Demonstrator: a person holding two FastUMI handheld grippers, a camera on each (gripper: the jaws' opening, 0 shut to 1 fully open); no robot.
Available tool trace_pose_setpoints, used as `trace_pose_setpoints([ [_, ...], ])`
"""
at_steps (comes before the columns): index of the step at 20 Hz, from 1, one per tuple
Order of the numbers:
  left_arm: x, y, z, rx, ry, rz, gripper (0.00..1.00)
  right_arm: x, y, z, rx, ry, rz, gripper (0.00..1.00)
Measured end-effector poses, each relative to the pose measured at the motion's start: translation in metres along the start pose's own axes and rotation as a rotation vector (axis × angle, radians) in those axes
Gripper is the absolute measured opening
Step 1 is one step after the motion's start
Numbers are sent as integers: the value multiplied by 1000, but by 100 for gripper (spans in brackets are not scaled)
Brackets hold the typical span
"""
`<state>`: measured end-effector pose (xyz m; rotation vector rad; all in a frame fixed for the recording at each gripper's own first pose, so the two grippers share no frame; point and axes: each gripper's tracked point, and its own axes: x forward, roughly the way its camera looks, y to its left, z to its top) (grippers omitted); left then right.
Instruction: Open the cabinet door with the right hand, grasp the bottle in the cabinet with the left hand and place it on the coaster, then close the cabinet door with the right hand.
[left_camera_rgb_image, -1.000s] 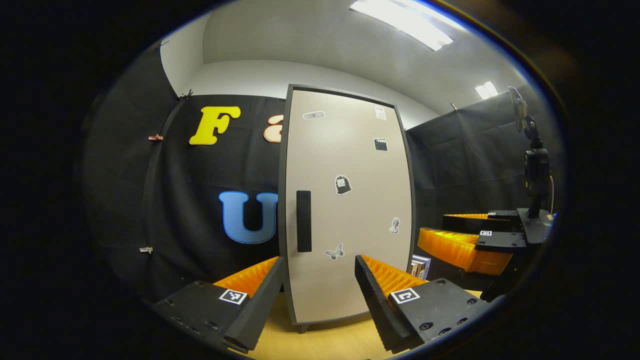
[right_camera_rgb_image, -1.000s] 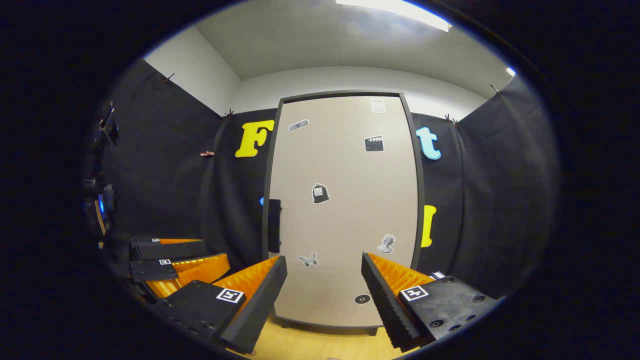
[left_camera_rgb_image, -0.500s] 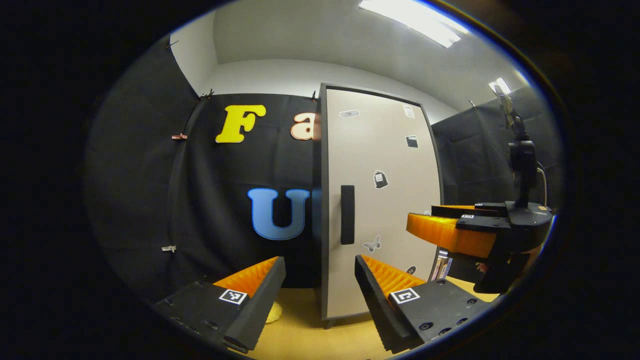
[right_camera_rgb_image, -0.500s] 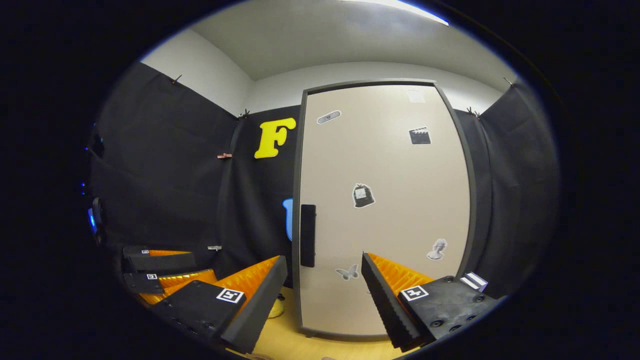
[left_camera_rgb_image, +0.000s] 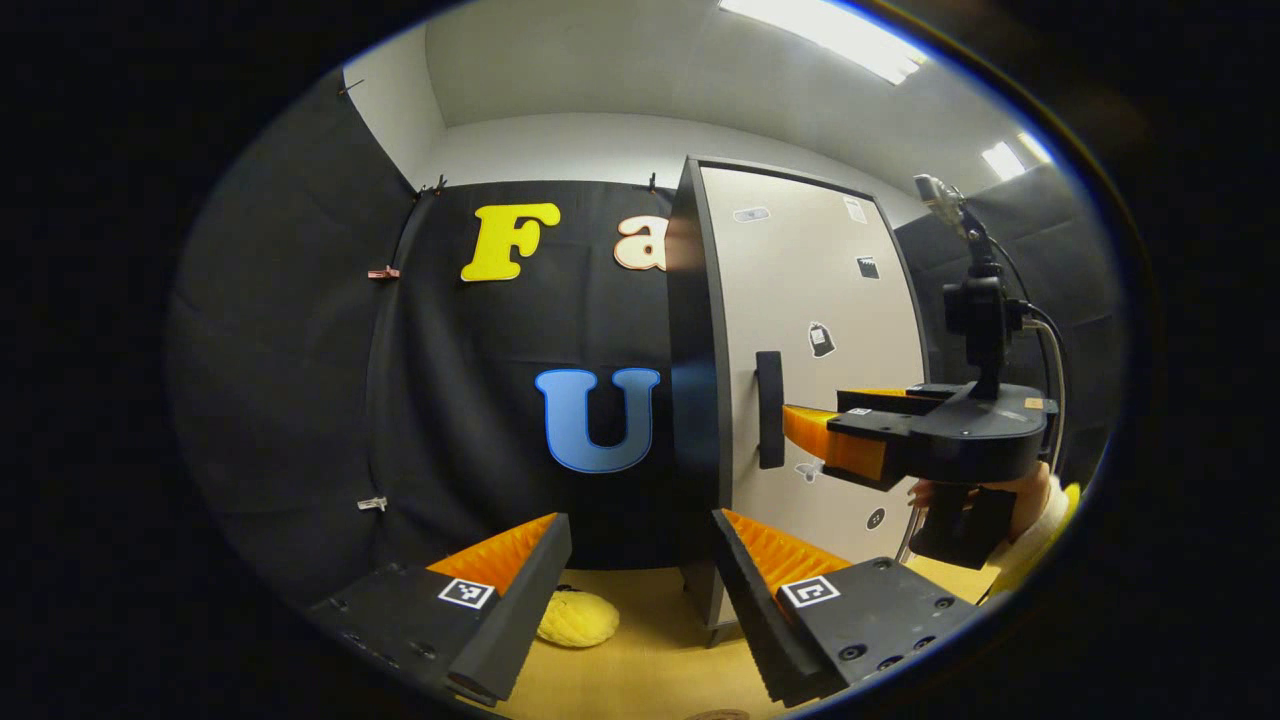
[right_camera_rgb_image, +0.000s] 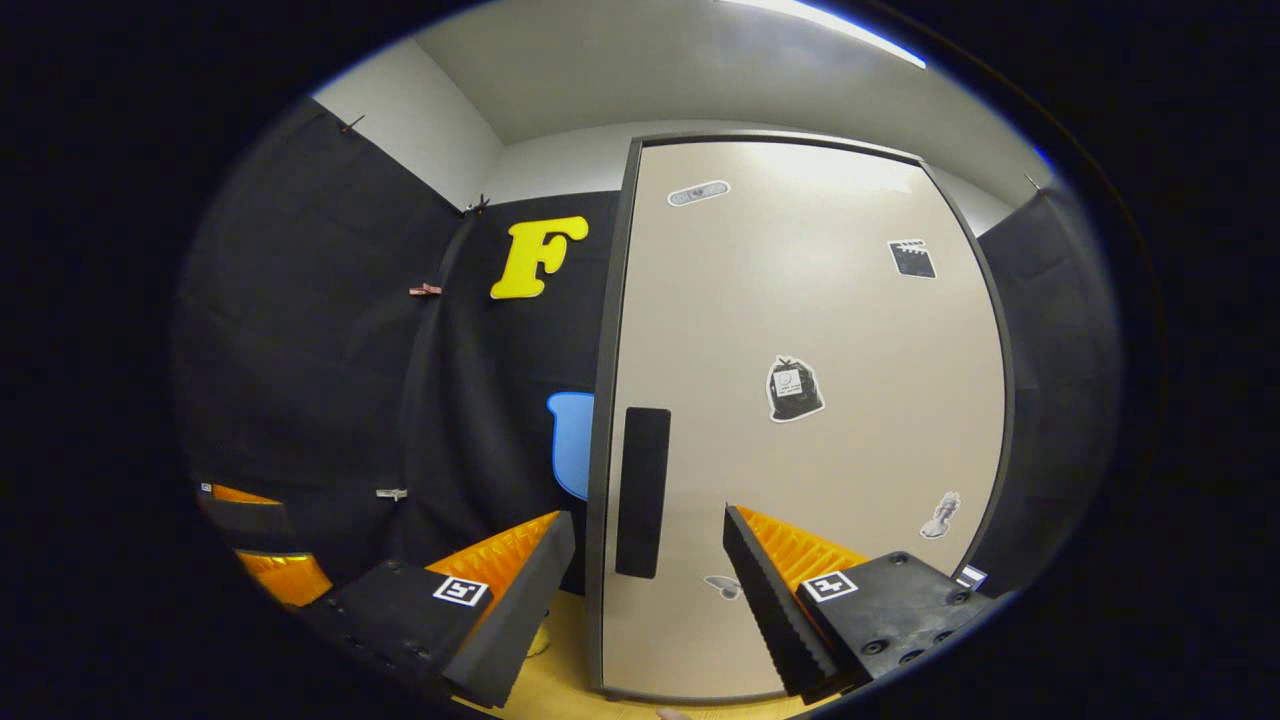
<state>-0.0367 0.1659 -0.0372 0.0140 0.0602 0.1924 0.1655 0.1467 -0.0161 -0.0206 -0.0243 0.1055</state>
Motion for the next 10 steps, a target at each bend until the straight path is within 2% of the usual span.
trace_pose_setpoints([
  [7, 11, 24, -18, -27, 28, -48, 89, 45, 2, -30, 25, 65, -128, 96],
  [10, 15, 37, -24, -30, 38, -47, 89, 54, -2, -30, 26, 58, -185, 91],
])
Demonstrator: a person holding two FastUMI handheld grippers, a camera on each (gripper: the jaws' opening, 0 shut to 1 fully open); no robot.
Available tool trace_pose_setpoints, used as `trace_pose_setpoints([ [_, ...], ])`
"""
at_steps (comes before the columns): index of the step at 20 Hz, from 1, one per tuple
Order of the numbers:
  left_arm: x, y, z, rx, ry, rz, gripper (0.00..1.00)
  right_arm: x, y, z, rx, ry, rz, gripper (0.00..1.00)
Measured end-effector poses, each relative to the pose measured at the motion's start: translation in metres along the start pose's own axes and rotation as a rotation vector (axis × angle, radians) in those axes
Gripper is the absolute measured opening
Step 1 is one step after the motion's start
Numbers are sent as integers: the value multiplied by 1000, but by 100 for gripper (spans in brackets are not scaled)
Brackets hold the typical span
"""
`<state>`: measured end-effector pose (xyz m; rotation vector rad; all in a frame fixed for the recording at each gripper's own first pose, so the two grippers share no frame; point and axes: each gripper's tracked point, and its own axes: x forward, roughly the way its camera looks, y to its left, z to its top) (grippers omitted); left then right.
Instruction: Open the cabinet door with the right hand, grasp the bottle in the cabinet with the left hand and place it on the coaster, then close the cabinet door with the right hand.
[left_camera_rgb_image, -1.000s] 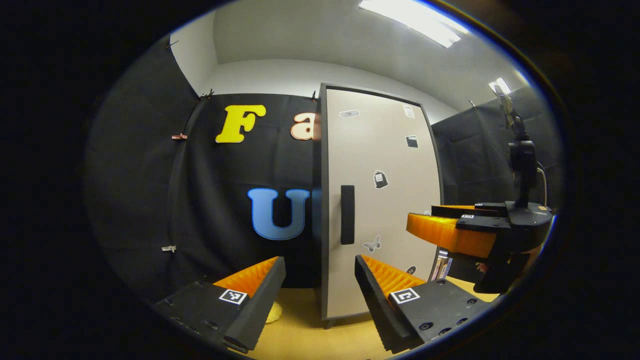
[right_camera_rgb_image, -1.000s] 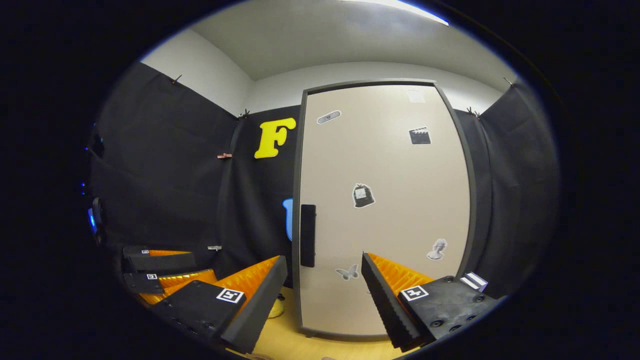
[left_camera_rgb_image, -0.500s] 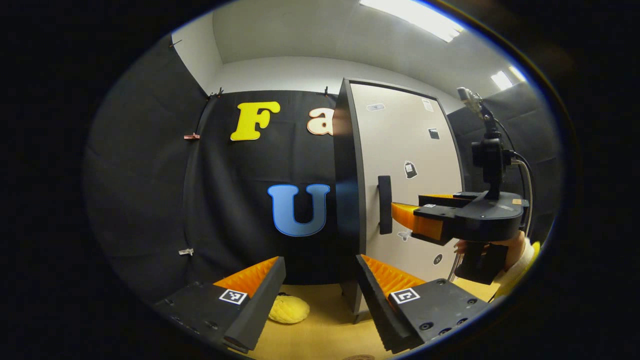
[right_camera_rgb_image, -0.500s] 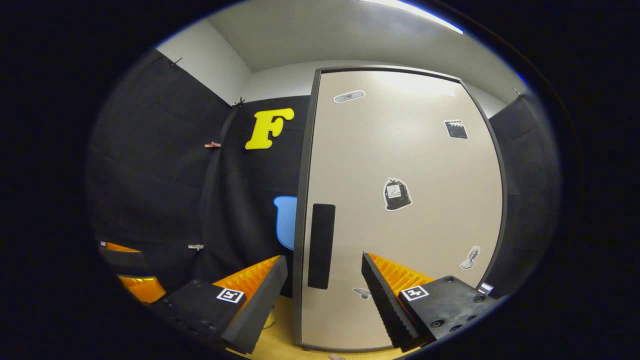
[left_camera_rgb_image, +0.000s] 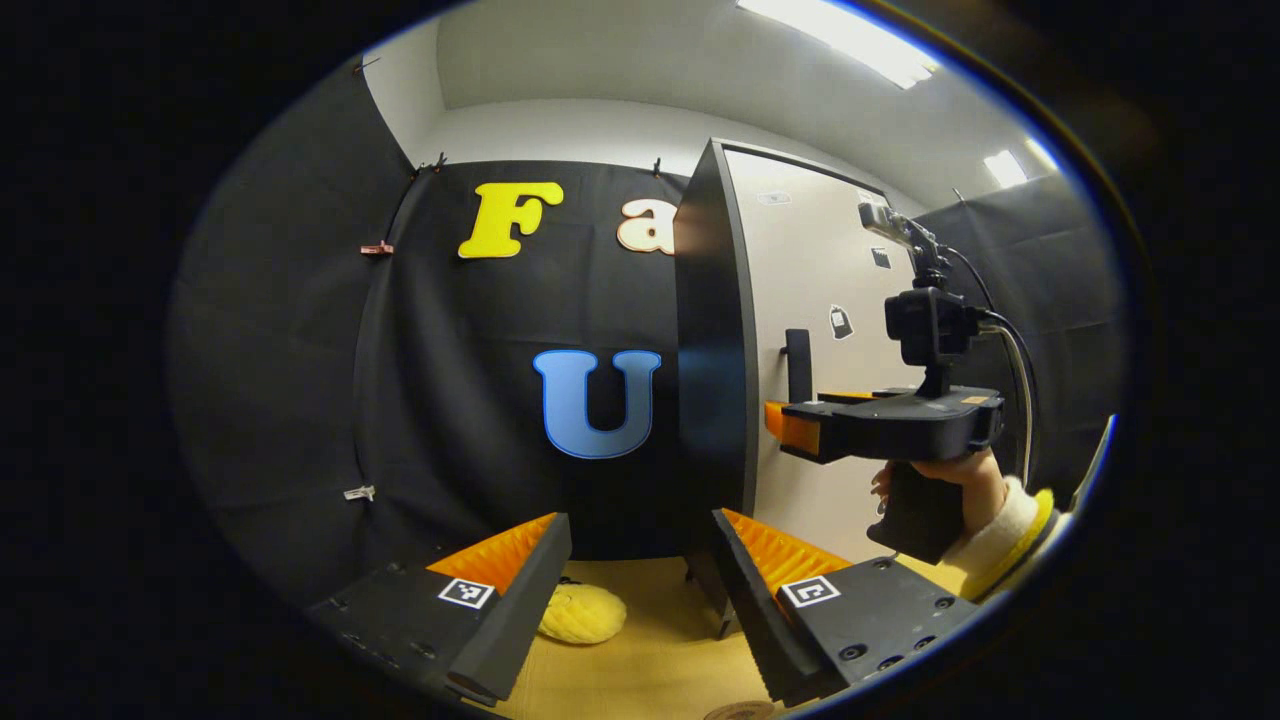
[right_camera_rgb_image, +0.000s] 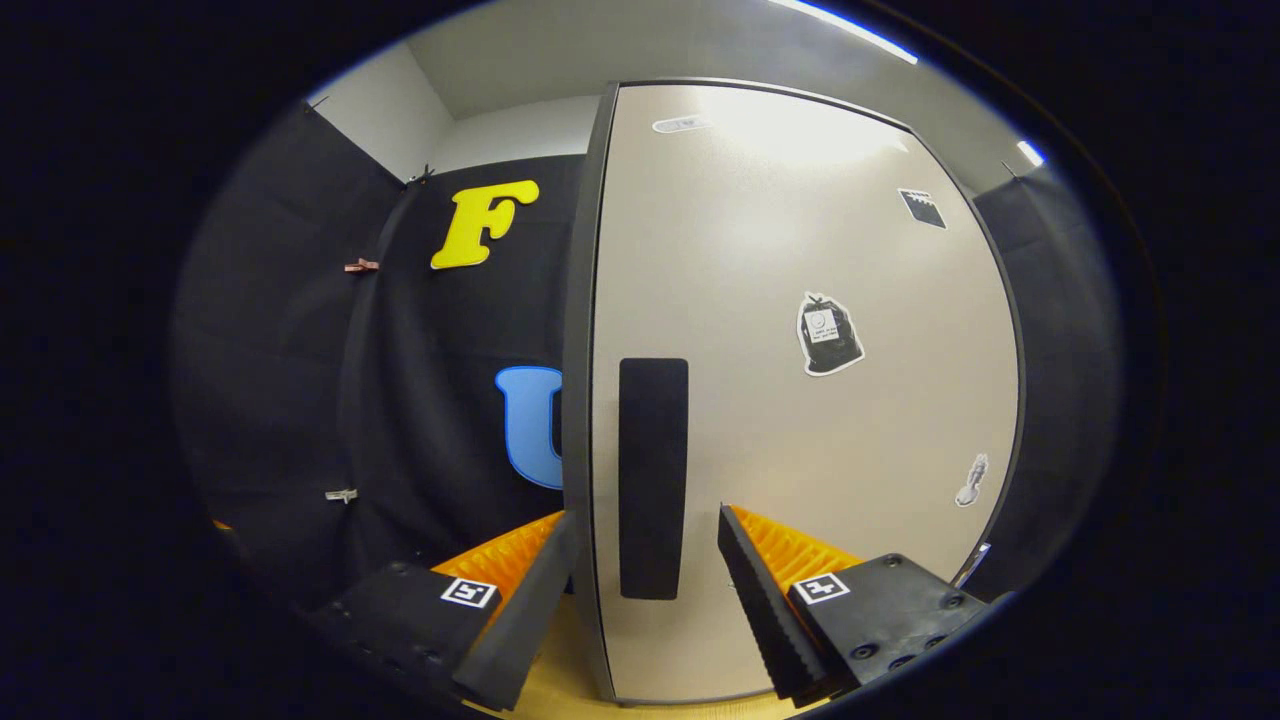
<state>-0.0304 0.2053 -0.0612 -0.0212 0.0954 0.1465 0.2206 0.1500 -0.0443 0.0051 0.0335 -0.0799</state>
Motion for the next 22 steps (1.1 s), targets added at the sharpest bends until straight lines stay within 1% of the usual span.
trace_pose_setpoints([
  [1, 0, 4, -2, -6, 0, -1, 89, 4, -2, 1, -11, -7, -18, 89],
  [3, 0, 9, -5, -16, 3, -1, 89, 9, -5, 0, -28, -10, -50, 81],
  [4, 0, 11, -7, -20, 6, 0, 89, 11, -1, -3, -24, -3, -47, 70],
  [5, 1, 10, -7, -22, 9, 1, 89, 13, -3, -6, -15, 10, -58, 66],
  [7, 1, 12, -8, -24, 9, 4, 89, 16, 0, -5, 10, 10, -67, 47],
  [8, 1, 13, -8, -23, 13, 7, 89, 14, -2, -7, 26, 16, -80, 44],
  [11, 1, 13, -13, -16, 25, 17, 89, 16, -4, -7, 22, 23, -86, 29],
  [12, 1, 13, -12, -19, 26, 17, 89, 16, -3, -7, 4, 38, -70, 18],
  [17, -1, 9, -7, -10, 8, 5, 89, 2, 0, -6, 6, 61, -7, 18],
  [20, -5, 4, 1, 6, -9, -7, 89, -19, 3, 0, 12, 72, 21, 18],
  [22, -8, -3, 5, -1, -16, -19, 89, -33, 3, 4, 18, 74, 36, 18],
])
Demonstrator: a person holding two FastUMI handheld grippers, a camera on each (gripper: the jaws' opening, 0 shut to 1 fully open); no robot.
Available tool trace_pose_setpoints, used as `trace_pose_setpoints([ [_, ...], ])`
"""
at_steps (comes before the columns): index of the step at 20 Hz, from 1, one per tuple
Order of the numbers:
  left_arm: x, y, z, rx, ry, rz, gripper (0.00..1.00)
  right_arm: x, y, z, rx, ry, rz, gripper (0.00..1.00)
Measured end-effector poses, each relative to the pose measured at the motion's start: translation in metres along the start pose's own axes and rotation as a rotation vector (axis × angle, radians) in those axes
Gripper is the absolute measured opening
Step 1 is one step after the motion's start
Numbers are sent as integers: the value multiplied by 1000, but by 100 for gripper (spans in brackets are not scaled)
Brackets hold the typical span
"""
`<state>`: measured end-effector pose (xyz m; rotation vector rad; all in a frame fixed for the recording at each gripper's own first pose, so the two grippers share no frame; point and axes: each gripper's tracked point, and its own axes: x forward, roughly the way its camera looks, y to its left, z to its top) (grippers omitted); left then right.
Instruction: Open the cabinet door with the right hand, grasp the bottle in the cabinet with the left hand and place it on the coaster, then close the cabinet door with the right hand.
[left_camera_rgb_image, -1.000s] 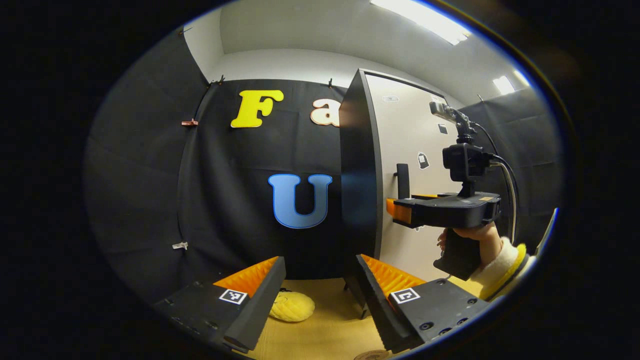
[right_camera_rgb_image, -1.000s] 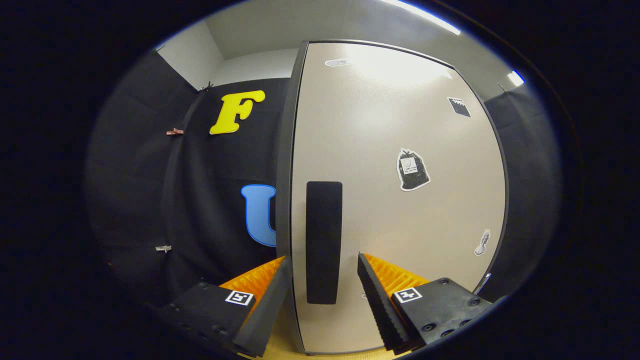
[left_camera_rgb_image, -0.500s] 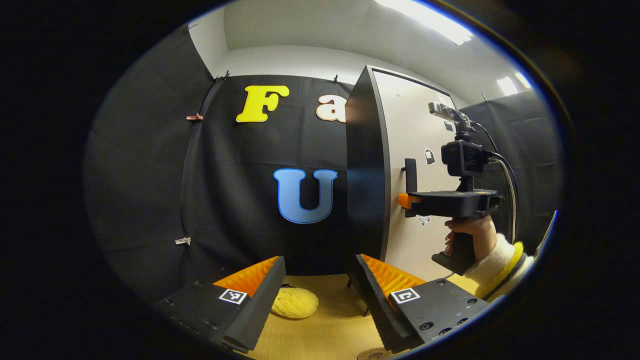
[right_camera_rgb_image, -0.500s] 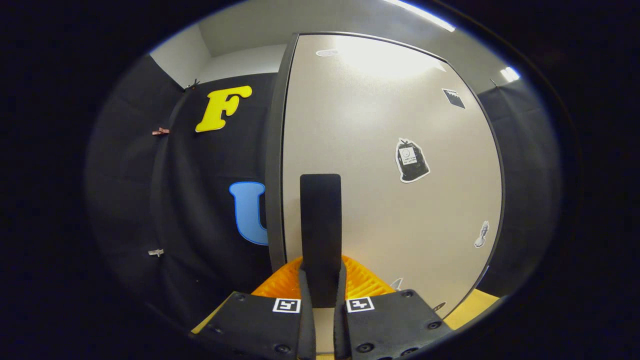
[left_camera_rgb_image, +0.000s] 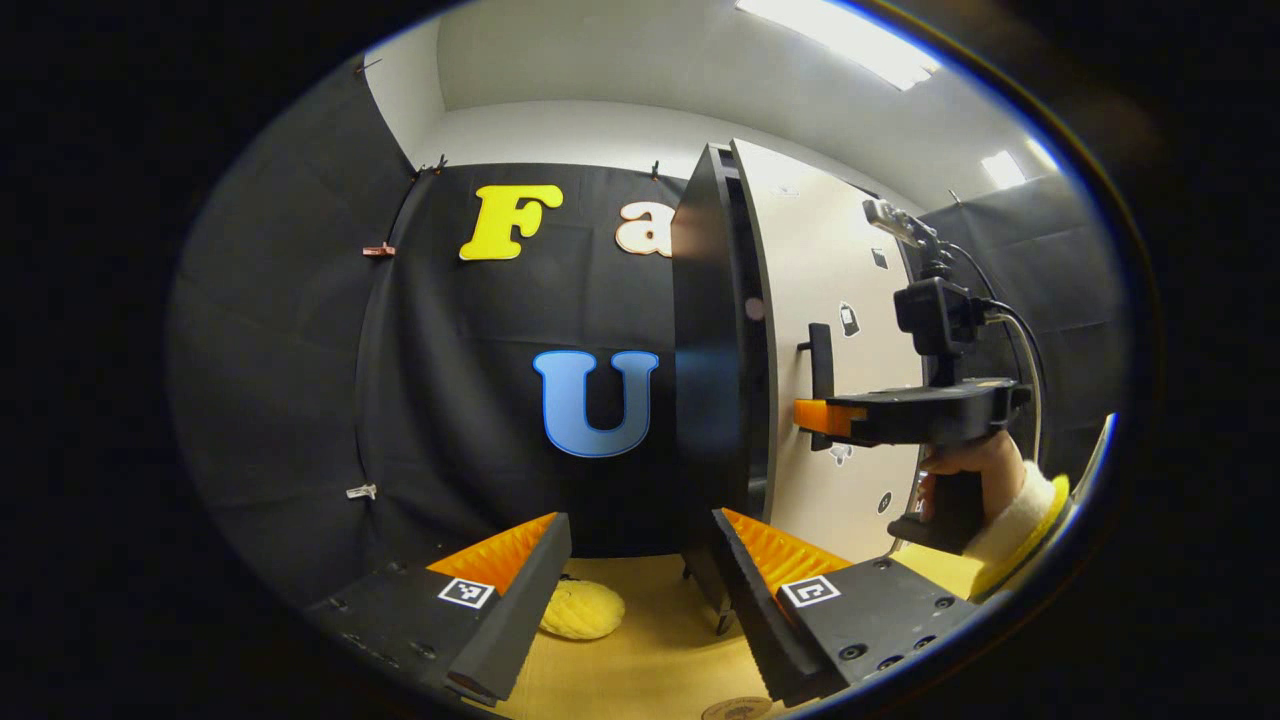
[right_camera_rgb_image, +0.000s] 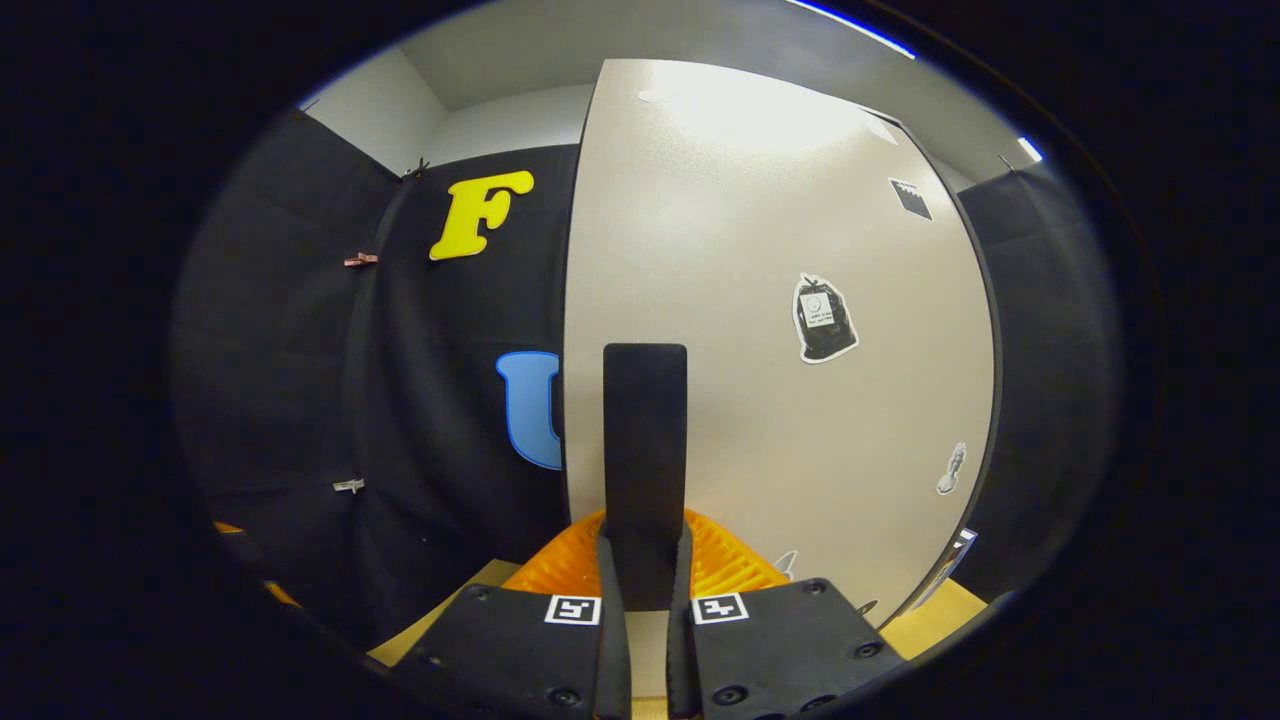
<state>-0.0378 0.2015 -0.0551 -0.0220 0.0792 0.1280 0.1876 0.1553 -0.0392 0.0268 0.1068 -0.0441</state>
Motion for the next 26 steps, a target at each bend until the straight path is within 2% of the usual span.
trace_pose_setpoints([
  [4, -16, -45, -1, -3, -10, -44, 89, -32, -12, 2, 3, 14, 17, 18],
  [7, -16, -61, 6, -14, -25, -60, 89, -49, -18, 4, 17, 16, 30, 18],
  [15, -11, -125, 8, -23, -26, -205, 89, -105, -47, 9, 25, 4, 55, 18],
  [20, 5, -163, 8, -44, -28, -306, 89, -138, -75, 13, 2, 0, 24, 18],
  [26, 25, -214, 3, -47, -14, -417, 89, -169, -116, 18, -3, -3, -53, 17],
])
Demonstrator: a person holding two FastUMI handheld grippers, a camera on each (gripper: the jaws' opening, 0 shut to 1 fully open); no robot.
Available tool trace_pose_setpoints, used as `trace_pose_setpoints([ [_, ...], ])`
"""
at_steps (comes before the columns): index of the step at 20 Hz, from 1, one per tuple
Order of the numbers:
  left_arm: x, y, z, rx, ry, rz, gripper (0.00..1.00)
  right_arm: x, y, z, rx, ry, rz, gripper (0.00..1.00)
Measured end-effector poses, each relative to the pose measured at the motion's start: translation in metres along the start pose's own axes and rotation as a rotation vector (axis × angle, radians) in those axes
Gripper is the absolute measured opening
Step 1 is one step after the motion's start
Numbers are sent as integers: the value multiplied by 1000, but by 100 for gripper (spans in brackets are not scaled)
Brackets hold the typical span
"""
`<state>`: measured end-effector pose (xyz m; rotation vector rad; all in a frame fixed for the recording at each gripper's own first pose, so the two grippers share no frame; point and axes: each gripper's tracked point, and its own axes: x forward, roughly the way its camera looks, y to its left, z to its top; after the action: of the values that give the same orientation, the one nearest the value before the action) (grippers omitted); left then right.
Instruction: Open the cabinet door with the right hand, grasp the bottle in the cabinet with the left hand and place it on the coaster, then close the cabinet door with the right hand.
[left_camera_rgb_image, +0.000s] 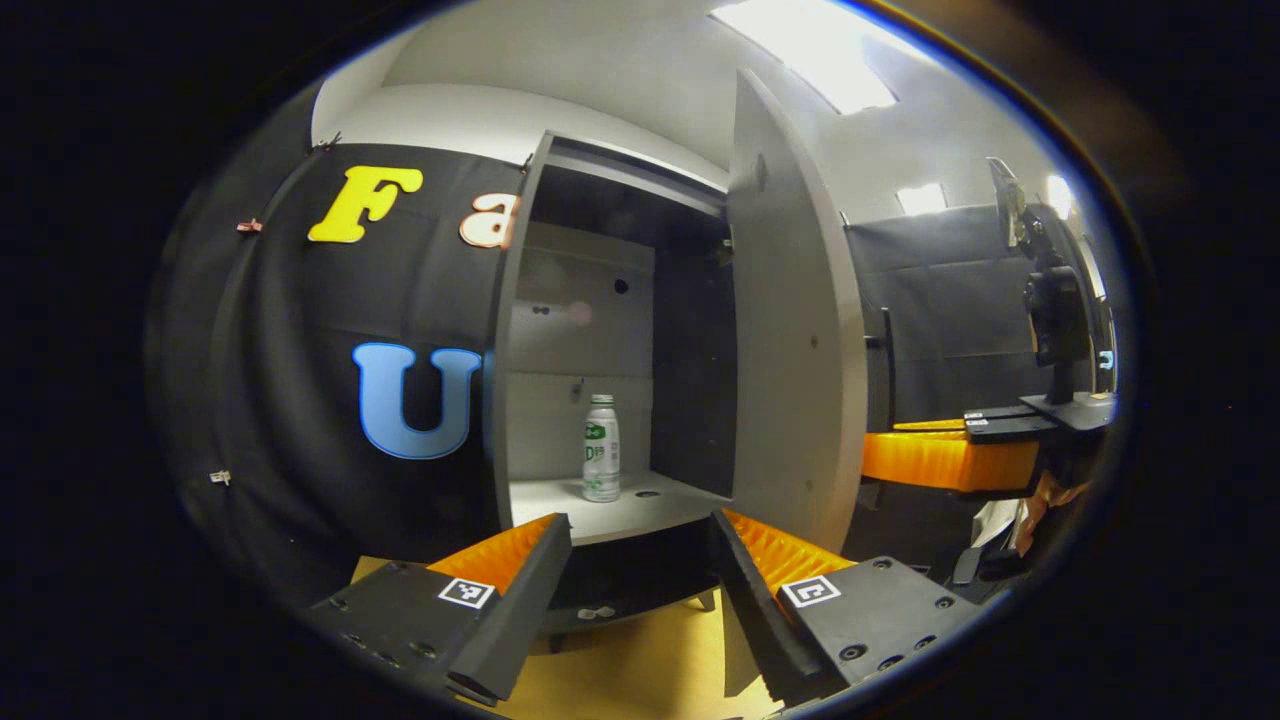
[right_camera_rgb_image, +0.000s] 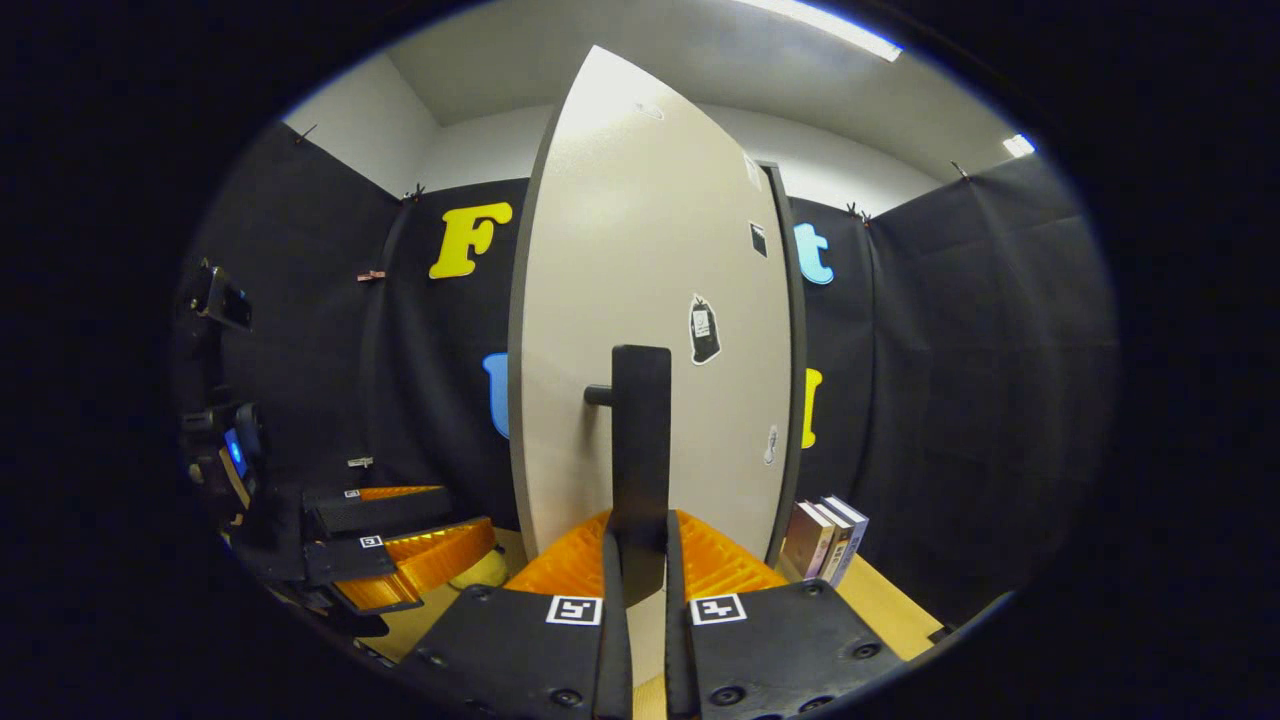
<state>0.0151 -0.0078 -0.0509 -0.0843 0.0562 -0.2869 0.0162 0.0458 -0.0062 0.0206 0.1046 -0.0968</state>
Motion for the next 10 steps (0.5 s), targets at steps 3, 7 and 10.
trace_pose_setpoints([
  [3, 16, -24, -3, -4, -4, -47, 89, -10, -24, 1, -2, 6, -52, 17],
  [7, 40, -53, -7, -17, 2, -85, 89, -17, -60, 1, -39, 20, -139, 16],
  [10, 56, -73, -12, 0, 17, -87, 89, -22, -87, 1, -34, 29, -183, 12],
])
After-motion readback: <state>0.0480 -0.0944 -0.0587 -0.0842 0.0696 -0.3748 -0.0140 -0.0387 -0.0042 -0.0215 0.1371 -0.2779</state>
